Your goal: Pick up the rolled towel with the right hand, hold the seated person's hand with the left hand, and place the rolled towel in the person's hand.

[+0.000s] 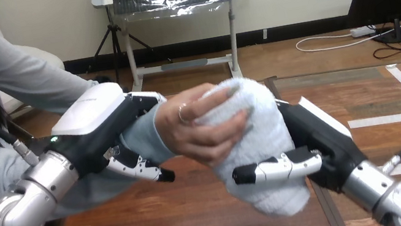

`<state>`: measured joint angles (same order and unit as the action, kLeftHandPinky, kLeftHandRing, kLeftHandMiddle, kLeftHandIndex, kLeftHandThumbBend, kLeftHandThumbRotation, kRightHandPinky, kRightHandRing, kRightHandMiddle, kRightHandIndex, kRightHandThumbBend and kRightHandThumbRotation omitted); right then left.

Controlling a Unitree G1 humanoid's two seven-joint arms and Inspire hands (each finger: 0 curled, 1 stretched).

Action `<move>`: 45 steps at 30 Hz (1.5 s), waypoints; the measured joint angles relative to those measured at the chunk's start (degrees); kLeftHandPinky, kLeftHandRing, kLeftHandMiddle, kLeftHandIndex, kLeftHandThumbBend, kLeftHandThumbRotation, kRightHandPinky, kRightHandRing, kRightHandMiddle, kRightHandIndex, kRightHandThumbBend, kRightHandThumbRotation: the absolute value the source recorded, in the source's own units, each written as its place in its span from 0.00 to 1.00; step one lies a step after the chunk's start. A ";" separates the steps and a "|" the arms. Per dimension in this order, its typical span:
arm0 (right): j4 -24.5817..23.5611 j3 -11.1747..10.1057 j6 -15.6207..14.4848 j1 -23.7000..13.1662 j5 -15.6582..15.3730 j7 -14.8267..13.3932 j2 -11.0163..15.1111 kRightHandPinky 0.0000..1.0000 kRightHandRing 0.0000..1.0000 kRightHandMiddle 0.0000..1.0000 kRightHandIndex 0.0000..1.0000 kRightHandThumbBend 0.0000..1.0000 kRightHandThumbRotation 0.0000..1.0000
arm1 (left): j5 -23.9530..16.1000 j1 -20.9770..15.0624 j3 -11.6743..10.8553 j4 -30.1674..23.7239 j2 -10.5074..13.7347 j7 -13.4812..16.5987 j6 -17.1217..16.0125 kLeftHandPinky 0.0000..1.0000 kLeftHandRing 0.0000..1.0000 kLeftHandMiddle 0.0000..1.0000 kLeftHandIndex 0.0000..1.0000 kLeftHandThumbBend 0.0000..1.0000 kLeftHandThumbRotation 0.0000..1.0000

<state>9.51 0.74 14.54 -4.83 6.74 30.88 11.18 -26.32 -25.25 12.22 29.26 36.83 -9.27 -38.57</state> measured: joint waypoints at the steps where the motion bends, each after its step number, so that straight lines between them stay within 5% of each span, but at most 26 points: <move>1: -0.06 0.15 -0.02 -0.28 -0.16 0.21 0.32 0.94 0.99 0.98 0.99 1.00 0.57 | -0.15 0.00 -0.01 -0.18 0.00 0.06 0.16 0.71 0.74 0.76 0.80 1.00 0.32; 18: 1.02 1.57 0.82 -4.51 -1.68 2.73 3.15 0.92 0.99 1.00 1.00 1.00 0.81 | -1.24 0.00 -0.22 -1.20 0.11 0.17 1.57 0.93 0.97 0.97 0.98 1.00 0.49; 45: 10.36 2.70 9.39 -4.72 -2.00 8.47 4.74 0.89 0.98 0.99 1.00 1.00 1.00 | -6.21 0.31 -0.11 -1.20 0.36 1.67 1.06 1.00 1.00 1.00 1.00 1.00 0.74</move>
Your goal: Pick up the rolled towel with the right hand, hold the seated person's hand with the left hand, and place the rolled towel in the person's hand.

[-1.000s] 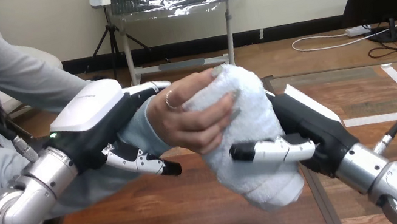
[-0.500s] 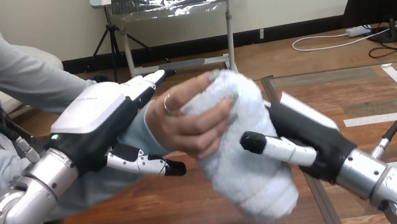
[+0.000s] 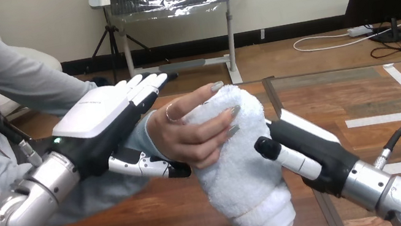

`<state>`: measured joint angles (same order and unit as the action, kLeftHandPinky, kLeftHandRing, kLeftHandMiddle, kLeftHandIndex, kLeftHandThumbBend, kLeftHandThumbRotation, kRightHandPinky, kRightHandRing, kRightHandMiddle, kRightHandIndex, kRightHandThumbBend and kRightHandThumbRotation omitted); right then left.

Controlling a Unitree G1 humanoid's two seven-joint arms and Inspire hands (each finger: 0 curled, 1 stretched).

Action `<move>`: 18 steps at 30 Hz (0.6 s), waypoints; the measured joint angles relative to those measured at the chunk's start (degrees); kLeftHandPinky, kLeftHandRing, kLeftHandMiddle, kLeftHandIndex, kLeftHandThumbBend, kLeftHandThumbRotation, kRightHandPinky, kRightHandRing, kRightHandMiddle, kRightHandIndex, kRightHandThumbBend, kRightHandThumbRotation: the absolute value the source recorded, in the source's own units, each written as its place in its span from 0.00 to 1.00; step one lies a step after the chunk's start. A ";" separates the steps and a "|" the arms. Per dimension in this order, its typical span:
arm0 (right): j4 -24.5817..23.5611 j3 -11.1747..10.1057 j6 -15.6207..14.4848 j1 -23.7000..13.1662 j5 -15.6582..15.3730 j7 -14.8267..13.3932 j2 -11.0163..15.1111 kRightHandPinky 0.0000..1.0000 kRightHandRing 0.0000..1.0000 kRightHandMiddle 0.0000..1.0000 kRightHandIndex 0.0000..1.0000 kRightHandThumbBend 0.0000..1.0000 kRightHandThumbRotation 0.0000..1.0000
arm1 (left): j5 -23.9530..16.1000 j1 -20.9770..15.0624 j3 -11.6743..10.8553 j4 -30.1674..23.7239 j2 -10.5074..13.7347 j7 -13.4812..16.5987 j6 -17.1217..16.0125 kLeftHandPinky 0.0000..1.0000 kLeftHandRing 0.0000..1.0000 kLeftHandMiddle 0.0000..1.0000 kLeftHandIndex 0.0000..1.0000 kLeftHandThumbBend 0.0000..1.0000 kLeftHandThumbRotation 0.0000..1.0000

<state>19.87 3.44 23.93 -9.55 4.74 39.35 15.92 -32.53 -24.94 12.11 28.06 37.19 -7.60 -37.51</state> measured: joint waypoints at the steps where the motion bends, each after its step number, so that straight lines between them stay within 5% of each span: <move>1: 0.28 0.02 0.26 0.00 0.00 0.05 0.00 0.89 0.98 0.99 1.00 1.00 1.00 | -0.06 0.08 0.00 0.00 0.01 0.11 -0.07 1.00 1.00 1.00 1.00 1.00 0.75; 18: 3.49 0.13 3.78 0.00 -0.17 0.22 0.13 0.92 0.99 1.00 1.00 1.00 1.00 | -1.41 2.57 0.00 -0.29 0.03 4.20 -1.52 1.00 1.00 1.00 1.00 1.00 0.85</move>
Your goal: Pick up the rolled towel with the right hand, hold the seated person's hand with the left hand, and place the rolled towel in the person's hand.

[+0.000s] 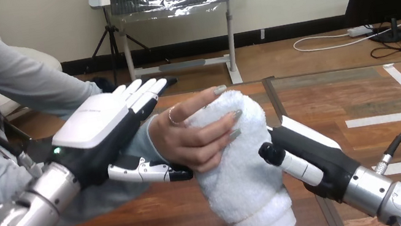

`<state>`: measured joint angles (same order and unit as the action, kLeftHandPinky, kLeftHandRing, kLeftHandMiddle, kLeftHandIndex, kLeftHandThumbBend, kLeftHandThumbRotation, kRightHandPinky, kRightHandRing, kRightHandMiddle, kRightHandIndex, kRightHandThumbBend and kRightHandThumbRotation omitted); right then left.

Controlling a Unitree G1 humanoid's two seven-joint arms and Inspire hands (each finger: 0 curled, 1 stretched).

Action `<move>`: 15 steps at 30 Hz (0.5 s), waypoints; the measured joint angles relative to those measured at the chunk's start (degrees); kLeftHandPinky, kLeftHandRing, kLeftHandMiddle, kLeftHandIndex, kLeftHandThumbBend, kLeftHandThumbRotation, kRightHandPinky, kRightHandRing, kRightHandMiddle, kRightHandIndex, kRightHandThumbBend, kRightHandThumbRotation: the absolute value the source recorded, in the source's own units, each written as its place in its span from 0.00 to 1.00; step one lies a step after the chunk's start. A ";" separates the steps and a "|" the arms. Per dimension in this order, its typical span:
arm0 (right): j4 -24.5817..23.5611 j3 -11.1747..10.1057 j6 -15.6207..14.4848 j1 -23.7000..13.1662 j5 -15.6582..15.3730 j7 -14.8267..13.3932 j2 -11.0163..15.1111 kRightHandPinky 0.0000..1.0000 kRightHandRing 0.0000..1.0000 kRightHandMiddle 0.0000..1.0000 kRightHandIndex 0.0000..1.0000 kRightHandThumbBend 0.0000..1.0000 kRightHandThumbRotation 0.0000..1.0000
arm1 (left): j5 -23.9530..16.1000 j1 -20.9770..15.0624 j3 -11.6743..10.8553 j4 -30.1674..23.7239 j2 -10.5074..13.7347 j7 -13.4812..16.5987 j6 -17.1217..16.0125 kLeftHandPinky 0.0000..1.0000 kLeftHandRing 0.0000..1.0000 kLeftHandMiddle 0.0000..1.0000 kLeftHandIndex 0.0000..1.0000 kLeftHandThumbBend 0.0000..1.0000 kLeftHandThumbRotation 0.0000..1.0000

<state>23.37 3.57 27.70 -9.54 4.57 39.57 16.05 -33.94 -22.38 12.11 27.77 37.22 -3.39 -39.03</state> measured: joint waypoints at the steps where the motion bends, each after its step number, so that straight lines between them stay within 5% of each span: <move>1: 0.15 0.00 0.14 0.00 0.02 0.10 0.03 0.93 0.99 1.00 1.00 1.00 1.00 | -0.01 0.16 0.00 -0.06 0.00 0.17 -0.04 1.00 1.00 1.00 1.00 1.00 0.85; 15: 3.45 -0.03 2.29 -0.02 0.09 1.27 0.16 0.97 1.00 1.00 1.00 1.00 1.00 | 0.05 3.95 -0.48 -3.13 0.00 2.50 -0.42 1.00 1.00 1.00 1.00 1.00 0.87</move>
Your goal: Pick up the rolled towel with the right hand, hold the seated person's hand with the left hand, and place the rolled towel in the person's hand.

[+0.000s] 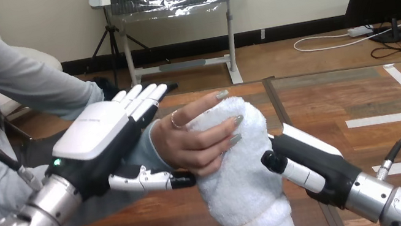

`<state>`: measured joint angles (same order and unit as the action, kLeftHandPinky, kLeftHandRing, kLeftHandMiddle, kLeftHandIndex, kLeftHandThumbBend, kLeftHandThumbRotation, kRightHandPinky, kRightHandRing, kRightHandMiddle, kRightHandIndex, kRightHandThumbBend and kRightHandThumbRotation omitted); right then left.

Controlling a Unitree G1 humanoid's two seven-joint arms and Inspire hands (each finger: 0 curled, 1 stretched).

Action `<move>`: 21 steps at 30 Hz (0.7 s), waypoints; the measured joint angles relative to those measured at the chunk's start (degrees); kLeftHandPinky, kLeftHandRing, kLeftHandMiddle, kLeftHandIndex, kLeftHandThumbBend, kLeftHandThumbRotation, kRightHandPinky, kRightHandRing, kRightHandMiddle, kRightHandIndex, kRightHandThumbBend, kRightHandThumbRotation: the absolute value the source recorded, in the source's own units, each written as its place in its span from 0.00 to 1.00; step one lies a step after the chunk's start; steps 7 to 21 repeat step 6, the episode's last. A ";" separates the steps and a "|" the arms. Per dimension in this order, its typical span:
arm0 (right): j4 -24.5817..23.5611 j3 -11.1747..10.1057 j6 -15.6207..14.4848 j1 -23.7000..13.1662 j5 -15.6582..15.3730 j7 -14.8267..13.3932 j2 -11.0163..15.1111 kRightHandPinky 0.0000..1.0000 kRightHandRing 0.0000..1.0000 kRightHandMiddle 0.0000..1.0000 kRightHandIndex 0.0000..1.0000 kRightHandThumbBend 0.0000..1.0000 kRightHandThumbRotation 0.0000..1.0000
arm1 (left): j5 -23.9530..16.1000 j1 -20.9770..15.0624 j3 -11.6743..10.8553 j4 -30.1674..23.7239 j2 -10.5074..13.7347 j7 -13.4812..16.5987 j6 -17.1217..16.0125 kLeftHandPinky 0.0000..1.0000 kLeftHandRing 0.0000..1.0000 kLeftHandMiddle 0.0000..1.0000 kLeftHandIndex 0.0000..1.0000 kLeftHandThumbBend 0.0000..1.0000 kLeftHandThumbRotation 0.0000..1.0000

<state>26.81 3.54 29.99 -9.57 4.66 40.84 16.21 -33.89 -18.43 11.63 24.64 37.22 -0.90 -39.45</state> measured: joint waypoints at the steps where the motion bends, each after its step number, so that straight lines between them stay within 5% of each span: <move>1: 0.25 0.00 0.12 0.00 0.00 0.00 0.00 0.97 1.00 1.00 1.00 1.00 1.00 | 0.03 0.30 -0.07 -0.31 0.00 0.09 0.00 1.00 1.00 1.00 1.00 1.00 0.87; 21: 1.29 0.00 0.63 0.00 -0.01 -0.01 -0.01 0.98 1.00 1.00 1.00 1.00 1.00 | 0.08 2.11 -0.66 -2.21 -0.01 0.87 -0.01 1.00 1.00 1.00 1.00 1.00 0.88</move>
